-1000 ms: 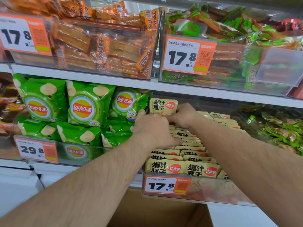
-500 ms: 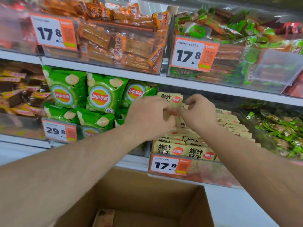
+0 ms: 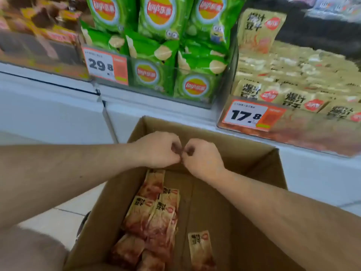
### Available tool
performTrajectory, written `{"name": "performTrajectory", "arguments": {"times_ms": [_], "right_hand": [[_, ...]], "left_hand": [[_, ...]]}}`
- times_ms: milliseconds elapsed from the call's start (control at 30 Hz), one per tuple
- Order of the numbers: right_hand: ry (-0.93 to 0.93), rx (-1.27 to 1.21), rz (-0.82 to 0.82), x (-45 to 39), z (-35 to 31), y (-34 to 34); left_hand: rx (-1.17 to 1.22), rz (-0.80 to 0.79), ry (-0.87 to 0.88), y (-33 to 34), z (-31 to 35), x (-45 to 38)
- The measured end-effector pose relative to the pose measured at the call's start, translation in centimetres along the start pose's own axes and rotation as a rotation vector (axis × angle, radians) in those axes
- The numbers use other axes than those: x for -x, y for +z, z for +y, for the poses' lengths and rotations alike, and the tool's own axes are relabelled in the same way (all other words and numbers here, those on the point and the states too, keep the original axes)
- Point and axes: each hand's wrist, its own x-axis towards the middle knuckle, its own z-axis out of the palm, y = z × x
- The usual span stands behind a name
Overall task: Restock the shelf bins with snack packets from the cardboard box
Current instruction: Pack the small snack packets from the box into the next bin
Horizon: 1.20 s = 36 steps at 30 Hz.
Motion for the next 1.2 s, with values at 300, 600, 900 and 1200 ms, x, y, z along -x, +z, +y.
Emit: {"name": "performTrajectory", "arguments": {"times_ms": [300,600,900,1200], "right_hand": [[0.684,0.310,-0.686,7.2,16.1,17.7],[0.553,0.400,-0.804,9.0,19.5,19.4],[0.717,-1.281,-0.687,0.9,9.6,10.9],[0.698,-0.593,-0.481,2.2,8.9,17.7]], "left_hand": [[0.244,-0.236,-0.169,6.4,-3.0,-1.0],[0.384,-0.326,-0.397,8.4,-5.3,0.0],[0.524,-0.373,-0.529,7.4,-4.7,0.3],[0.538,-0.125,-0.581,7.6,-6.8,0.2]]}}
